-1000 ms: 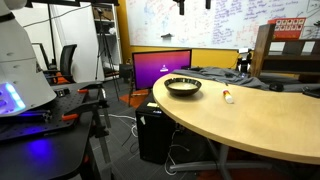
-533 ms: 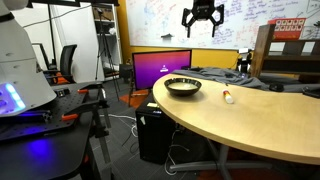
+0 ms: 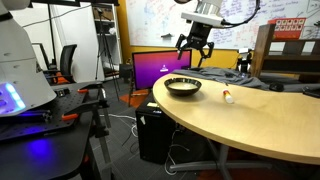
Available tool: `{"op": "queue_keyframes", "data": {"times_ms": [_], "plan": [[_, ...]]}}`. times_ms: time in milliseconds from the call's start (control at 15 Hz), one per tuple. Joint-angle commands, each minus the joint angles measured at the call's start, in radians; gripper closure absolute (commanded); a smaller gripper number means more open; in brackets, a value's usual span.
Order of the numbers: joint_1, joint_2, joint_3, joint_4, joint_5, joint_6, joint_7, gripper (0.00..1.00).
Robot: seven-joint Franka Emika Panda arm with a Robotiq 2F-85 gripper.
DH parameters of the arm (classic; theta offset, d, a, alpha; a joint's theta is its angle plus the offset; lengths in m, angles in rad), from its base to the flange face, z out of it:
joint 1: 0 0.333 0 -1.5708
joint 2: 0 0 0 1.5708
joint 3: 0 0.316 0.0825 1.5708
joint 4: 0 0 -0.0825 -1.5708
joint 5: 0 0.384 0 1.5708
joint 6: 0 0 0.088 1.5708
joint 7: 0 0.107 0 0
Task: Move the bowl to the left slightly
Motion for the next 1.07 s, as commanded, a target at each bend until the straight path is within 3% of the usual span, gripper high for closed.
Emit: {"op": "queue_keyframes", "data": {"times_ms": [0,267,533,667,1000], "plan": [[-0.016,0.005,0.019,0.003,-0.012,-0.002,0.007,0.00],[-0.023,-0.006,0.017,0.003,-0.011,-0.002,0.006,0.00],[-0.068,0.037,0.050,-0.023,0.098,0.229,-0.005,0.00],[-0.070,0.099,0.045,0.000,0.092,0.342,0.014,0.00],[-0.139,0.248,0.122,0.089,0.100,0.383,-0.037,0.00]]}}
